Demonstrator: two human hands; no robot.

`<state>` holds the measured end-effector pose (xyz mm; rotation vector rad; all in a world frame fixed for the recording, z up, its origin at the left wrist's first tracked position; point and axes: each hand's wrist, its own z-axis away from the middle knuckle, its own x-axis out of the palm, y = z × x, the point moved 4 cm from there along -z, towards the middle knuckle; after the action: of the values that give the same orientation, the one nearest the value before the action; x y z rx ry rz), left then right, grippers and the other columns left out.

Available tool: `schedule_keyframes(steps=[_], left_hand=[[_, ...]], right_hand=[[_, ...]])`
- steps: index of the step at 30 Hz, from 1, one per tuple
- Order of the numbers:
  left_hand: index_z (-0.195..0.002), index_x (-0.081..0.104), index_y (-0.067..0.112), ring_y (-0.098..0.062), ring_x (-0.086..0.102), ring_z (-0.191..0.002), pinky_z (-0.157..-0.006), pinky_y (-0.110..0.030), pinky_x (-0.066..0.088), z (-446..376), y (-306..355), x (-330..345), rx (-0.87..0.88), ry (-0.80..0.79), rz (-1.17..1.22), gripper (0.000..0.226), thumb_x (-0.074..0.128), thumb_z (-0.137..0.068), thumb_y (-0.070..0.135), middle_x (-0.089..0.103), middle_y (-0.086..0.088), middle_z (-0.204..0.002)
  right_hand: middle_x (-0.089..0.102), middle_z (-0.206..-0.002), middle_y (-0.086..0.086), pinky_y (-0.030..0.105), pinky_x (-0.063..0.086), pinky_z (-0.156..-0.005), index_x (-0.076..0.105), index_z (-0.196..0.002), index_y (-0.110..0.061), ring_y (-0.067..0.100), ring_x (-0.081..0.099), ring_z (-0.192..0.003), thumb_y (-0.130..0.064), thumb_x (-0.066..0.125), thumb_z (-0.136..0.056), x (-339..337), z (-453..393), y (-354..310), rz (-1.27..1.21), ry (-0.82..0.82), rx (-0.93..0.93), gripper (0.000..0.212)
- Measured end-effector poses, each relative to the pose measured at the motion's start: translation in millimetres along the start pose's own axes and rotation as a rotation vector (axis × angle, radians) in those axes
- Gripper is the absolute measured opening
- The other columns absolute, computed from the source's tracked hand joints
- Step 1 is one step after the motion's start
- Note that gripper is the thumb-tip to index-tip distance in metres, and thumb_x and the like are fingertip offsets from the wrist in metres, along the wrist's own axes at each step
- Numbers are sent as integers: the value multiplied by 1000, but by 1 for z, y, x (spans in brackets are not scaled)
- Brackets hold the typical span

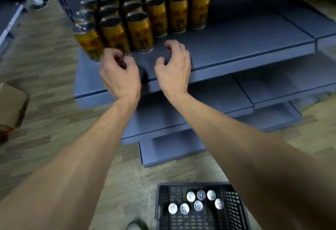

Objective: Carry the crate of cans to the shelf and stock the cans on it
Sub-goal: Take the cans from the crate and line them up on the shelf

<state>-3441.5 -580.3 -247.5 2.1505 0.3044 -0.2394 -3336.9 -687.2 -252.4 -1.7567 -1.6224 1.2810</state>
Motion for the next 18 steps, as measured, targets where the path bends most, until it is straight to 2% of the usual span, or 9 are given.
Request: schedule_keyframes(steps=[3,5,7,10,12,15,18], left_hand=[[-82,59,3,-27,55,-74,-70,-33,41,65,12,-18,202,-112,12,11,56,-76,11,57,-14,-86],[-84,59,0,-27,55,-78,-73,-29,42,106,6,-32,269,-185,41,10,56,-76,4,55,-16,-90],[-92,60,2,-28,57,-85,-77,-34,45,143,-14,-42,298,-306,-3,16,56,-76,4,55,-14,-97],[-108,59,10,-33,59,-95,-79,-42,45,205,-70,-43,305,-645,-271,28,53,-82,16,54,-10,-116],[-125,55,14,-36,56,-112,-94,-44,40,248,-107,-40,368,-897,-491,42,50,-85,27,48,-14,-138],[-149,36,20,-35,27,-144,-113,-47,18,317,-151,-54,417,-1141,-728,61,48,-93,40,21,-21,-159],[-156,7,29,-32,1,-151,-118,-47,9,394,-190,-73,271,-1360,-832,71,37,-96,53,-4,-18,-163]], right_hand=[[59,-92,7,41,44,-76,62,-93,-8,26,52,-86,-6,59,-74,-35,37,20,92,80,-192,19],[57,-87,5,41,40,-72,60,-85,-10,27,51,-83,-7,58,-71,-54,69,41,184,97,-215,14],[57,-88,4,41,39,-72,60,-86,-12,28,50,-85,-6,57,-71,-69,106,74,264,57,-163,16],[61,-97,5,42,41,-83,63,-99,-13,30,53,-94,-10,59,-76,-87,167,140,413,-95,-16,23],[62,-110,10,44,38,-97,63,-114,-13,33,53,-108,-18,63,-80,-99,208,183,526,-253,112,35],[53,-133,14,45,30,-111,49,-138,-18,33,42,-127,-36,66,-83,-118,278,237,687,-545,294,61],[32,-154,20,47,21,-118,32,-150,-24,34,26,-143,-46,68,-84,-145,351,286,777,-719,452,78]])
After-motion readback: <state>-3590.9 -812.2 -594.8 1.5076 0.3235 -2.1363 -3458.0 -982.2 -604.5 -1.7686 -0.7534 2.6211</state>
